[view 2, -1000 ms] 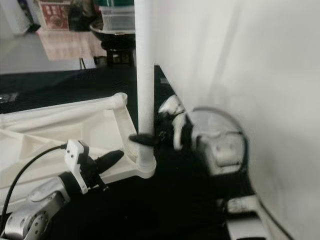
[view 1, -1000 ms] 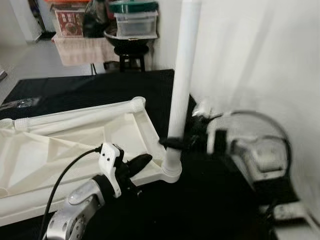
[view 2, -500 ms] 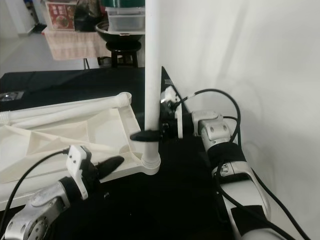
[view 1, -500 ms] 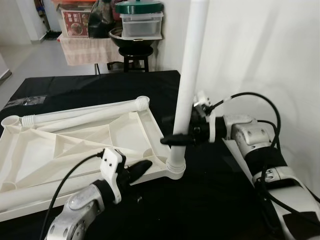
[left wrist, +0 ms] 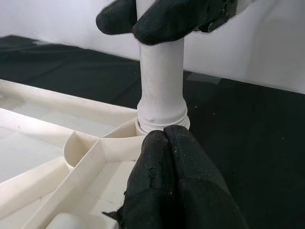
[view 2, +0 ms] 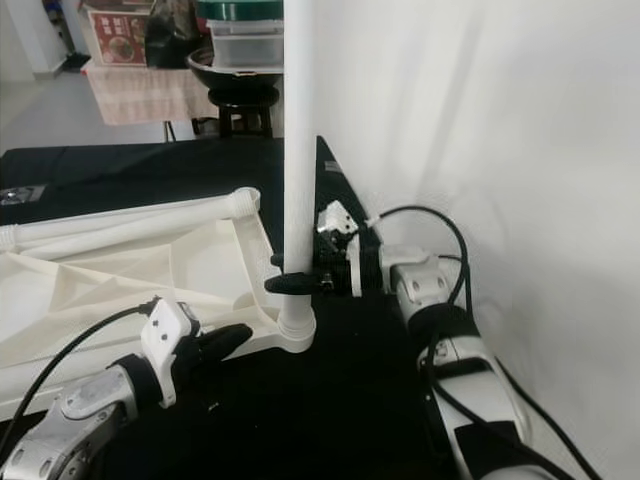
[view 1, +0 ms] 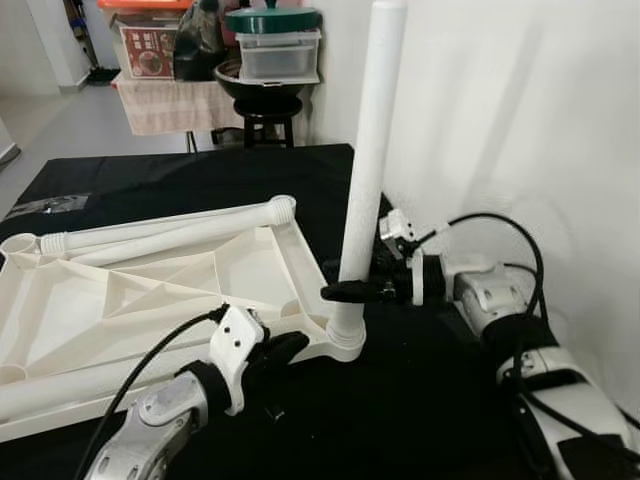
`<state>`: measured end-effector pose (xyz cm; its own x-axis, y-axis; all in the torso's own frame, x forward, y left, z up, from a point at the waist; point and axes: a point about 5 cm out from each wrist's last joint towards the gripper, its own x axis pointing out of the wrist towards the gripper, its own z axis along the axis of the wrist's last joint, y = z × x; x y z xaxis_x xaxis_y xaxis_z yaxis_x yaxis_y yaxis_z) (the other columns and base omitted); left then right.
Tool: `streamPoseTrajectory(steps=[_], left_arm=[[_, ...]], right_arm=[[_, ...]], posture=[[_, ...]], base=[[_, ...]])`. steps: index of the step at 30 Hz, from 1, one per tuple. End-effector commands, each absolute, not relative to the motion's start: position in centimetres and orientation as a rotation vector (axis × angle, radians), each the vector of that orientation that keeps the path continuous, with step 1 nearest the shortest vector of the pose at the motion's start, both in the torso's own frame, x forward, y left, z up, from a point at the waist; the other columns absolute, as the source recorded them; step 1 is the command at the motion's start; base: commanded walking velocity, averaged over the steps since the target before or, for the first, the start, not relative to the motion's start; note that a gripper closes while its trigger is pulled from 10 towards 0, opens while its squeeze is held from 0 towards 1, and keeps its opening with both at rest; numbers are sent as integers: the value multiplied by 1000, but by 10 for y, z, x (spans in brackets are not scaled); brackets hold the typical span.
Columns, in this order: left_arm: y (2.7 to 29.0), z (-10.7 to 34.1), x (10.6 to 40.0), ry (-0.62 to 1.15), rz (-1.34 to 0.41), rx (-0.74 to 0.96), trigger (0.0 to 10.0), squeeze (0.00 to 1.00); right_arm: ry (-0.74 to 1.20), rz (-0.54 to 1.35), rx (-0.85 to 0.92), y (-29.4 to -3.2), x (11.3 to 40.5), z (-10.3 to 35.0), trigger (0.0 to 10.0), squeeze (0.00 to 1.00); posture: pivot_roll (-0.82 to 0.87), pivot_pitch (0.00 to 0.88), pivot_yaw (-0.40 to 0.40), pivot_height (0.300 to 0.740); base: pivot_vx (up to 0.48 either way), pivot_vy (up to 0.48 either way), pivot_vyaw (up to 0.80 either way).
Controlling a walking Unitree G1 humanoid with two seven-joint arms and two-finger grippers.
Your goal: Building children table
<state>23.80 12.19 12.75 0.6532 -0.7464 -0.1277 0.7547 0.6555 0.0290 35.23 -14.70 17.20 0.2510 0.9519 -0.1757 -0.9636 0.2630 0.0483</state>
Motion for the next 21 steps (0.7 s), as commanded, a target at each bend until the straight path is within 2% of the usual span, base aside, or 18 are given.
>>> streamPoseTrajectory(steps=[1,2,3,4,5,6,9,10,11,12,16,17,18,19,20,21], left_arm=[[126,127,237,100,-833,69,10000,0],[126,127,237,100,-833,69,10000,0],[128,127,237,94,-827,60,10000,0],[128,127,237,94,-827,60,10000,0],[130,127,237,91,-823,54,10000,0],[131,127,237,90,-822,45,10000,0],[132,126,237,91,-821,40,10000,0],[133,126,238,94,-822,34,10000,0],[132,125,239,100,-830,33,10000,0],[132,124,240,107,-838,27,9529,0],[131,124,241,111,-844,23,9255,0],[132,123,241,109,-840,15,9255,0],[132,123,241,106,-833,8,9373,0],[132,123,241,106,-833,8,9373,0],[133,123,241,103,-828,3,9529,0],[133,123,241,103,-828,3,9529,0]], right_arm=[[238,1235,-36,-151,341,152,0,0],[238,1235,-36,-151,341,152,0,0],[262,1100,-40,-150,338,143,0,0],[262,1100,-40,-150,338,143,0,0],[267,755,-46,-149,338,133,0,0],[288,631,-58,-139,321,122,0,0],[294,564,-60,-132,309,117,0,0],[257,540,-142,-131,305,120,0,0],[257,558,-135,-132,307,122,0,0],[259,572,-158,-133,309,123,0,0],[262,583,-166,-133,311,122,0,0],[270,602,-142,-131,311,123,6588,0],[270,621,-122,-130,310,125,10000,0],[270,621,-122,-130,310,125,10000,0],[257,699,-66,-124,309,131,10000,1000],[257,699,-66,-124,309,131,10000,1000]], posture=[[-70,0,-34,740],[-70,0,-34,740],[-62,0,-47,740],[-62,0,-47,740],[-66,0,-44,740],[-79,0,-35,740],[-82,0,-31,740],[-96,0,-25,740],[-92,0,-27,740],[-84,0,-37,740],[-83,0,-39,740],[-74,0,-43,740],[-74,0,-43,740],[-74,0,-43,740],[-76,0,-41,740],[-76,0,-41,740]], base=[[0,0,0],[0,0,0],[0,0,0],[0,0,0],[0,0,0],[0,0,0],[0,0,0],[0,0,0],[0,0,0],[0,0,0],[0,0,0],[0,0,0],[0,0,0],[0,0,0],[0,0,0],[0,0,0]])
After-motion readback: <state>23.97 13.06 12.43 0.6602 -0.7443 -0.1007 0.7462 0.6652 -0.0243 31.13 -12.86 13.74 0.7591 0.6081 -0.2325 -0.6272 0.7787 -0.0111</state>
